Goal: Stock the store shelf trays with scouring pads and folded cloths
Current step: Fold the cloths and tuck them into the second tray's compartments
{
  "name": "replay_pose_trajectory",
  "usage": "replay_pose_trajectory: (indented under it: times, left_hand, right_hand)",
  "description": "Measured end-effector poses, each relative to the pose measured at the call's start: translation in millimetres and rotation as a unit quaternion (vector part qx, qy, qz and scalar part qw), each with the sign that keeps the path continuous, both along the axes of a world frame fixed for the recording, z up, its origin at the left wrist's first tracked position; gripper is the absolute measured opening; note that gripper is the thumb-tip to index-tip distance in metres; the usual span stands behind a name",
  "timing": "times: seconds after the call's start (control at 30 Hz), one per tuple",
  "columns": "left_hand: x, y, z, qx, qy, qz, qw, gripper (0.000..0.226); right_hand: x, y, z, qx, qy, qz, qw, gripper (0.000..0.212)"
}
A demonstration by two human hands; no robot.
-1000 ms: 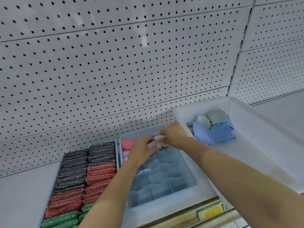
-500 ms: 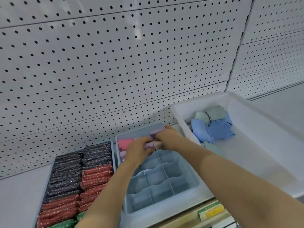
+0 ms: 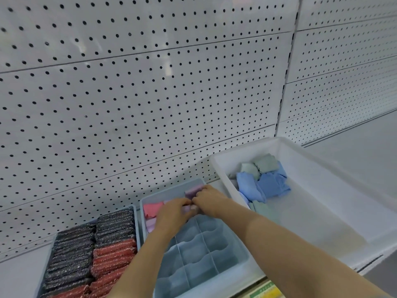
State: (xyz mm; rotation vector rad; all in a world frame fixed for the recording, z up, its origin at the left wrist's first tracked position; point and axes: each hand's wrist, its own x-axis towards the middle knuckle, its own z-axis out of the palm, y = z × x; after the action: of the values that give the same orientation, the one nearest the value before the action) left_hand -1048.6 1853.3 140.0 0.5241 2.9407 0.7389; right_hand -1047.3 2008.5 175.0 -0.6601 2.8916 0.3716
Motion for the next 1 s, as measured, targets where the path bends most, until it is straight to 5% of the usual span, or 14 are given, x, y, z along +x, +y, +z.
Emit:
replay_pose_trajectory:
  times: [0.17, 0.37, 0.53, 0.73, 1.0]
  left_hand:
    - [-1, 9, 1, -0.059, 0.037, 0.029, 0.997, 0.018]
    - [0, 9, 15, -0.019, 0.024, 0.011, 0.999, 0.019]
    - [-6, 25, 52, 0.011, 0.094, 0.027, 0.995, 0.025]
    - [-15, 89, 87, 0.000, 0.149, -0.026, 0.988, 0.026]
    - [-29, 174, 84, -0.232, 0.116, -0.096, 0.961, 0.028]
  right_hand:
    - [-5, 1, -6, -0.009, 0.042, 0.015, 0.999, 0.023]
    - [10, 1, -2, -0.060, 0.069, -0.015, 0.996, 0.036]
    - [40, 29, 33, -0.183, 0.179, -0.050, 0.966, 0.026]
    - [58, 96, 55, -0.177, 0.228, -0.129, 0.949, 0.031]
    - [63, 172, 50, -0.163, 0.184, -0.220, 0.944, 0.034]
